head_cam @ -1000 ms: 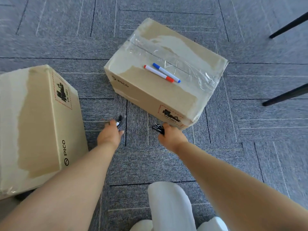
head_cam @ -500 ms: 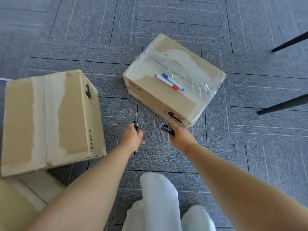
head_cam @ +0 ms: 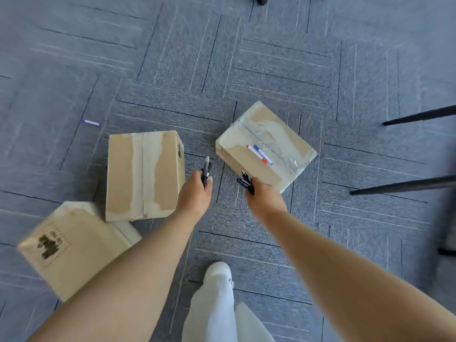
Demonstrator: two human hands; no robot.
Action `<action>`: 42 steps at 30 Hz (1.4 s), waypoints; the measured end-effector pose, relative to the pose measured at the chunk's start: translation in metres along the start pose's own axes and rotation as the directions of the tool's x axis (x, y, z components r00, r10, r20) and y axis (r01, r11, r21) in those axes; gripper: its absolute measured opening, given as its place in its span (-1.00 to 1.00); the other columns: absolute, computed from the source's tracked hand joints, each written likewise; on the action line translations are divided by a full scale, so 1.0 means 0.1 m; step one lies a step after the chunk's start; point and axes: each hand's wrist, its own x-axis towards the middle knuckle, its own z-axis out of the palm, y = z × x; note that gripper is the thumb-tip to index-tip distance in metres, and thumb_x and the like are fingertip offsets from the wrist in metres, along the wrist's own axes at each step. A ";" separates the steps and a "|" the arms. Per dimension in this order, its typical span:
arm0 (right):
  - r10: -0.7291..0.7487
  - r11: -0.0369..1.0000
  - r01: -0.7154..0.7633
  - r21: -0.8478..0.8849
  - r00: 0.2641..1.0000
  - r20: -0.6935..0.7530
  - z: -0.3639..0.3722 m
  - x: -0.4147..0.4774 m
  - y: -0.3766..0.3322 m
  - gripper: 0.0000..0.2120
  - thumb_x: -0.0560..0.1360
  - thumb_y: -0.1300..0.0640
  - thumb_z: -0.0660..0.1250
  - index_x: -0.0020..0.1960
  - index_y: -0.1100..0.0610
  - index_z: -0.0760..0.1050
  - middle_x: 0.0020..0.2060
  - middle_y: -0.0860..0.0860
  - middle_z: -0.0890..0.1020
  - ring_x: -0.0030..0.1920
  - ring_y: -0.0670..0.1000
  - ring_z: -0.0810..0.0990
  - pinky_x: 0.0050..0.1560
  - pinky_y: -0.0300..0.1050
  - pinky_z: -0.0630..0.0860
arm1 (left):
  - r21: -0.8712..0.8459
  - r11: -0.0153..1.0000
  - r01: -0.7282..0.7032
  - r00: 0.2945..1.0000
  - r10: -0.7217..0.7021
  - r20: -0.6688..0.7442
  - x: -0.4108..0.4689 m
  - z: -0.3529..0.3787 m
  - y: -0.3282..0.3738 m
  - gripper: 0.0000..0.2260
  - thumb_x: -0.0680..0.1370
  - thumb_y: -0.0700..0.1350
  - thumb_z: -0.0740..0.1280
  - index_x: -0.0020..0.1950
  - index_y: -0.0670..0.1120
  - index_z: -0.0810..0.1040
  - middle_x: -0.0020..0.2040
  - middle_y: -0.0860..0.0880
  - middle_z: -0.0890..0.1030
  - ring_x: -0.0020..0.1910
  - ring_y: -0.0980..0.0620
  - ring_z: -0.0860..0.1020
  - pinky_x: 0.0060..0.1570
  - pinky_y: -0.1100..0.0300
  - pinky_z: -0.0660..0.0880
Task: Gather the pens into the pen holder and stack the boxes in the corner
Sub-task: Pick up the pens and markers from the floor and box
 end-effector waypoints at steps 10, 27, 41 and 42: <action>0.014 0.996 -0.008 -0.091 0.998 0.061 -0.62 0.10 -0.33 -0.83 0.54 0.14 0.16 0.06 0.14 0.45 -0.04 0.15 0.58 -0.11 0.14 0.51 -0.24 -0.14 0.32 | 0.059 0.998 0.012 1.000 -0.011 -0.014 0.19 -0.65 0.53 -0.71 0.60 0.06 0.15 0.11 -0.15 0.46 -0.13 -0.13 0.68 -0.15 -0.10 0.67 -0.08 -0.01 0.57; 0.073 0.959 -0.058 -0.276 0.996 0.045 0.02 1.71 0.45 -0.75 0.50 0.28 0.24 0.18 0.19 0.45 0.11 0.10 0.47 -0.06 0.21 0.60 -0.19 0.02 0.55 | 0.153 0.988 0.022 0.992 -0.003 -0.126 1.52 0.25 0.46 -0.71 0.59 0.01 0.19 0.17 -0.18 0.41 -0.05 -0.15 0.61 -0.20 -0.15 0.51 -0.26 0.07 0.38; 0.058 0.934 -0.045 -0.354 0.998 0.024 0.53 2.35 0.74 -0.36 0.50 0.38 0.09 0.51 0.07 0.03 0.33 0.12 0.39 0.10 0.21 0.56 -0.05 -0.01 0.50 | 0.138 0.990 0.021 0.993 -0.005 -0.117 1.95 0.64 0.07 -0.72 0.58 0.00 0.21 0.14 -0.18 0.42 -0.15 -0.04 0.51 -0.23 -0.06 0.45 -0.27 0.15 0.34; 0.082 0.940 -0.071 -0.335 0.996 0.020 0.54 2.37 0.75 -0.35 0.50 0.37 0.09 0.52 0.04 0.00 0.34 0.11 0.39 0.10 0.21 0.57 -0.02 0.01 0.52 | 0.135 0.991 0.024 0.993 -0.008 -0.115 1.96 0.63 0.07 -0.72 0.58 0.00 0.22 0.14 -0.19 0.42 -0.14 -0.05 0.50 -0.22 -0.06 0.45 -0.25 0.14 0.34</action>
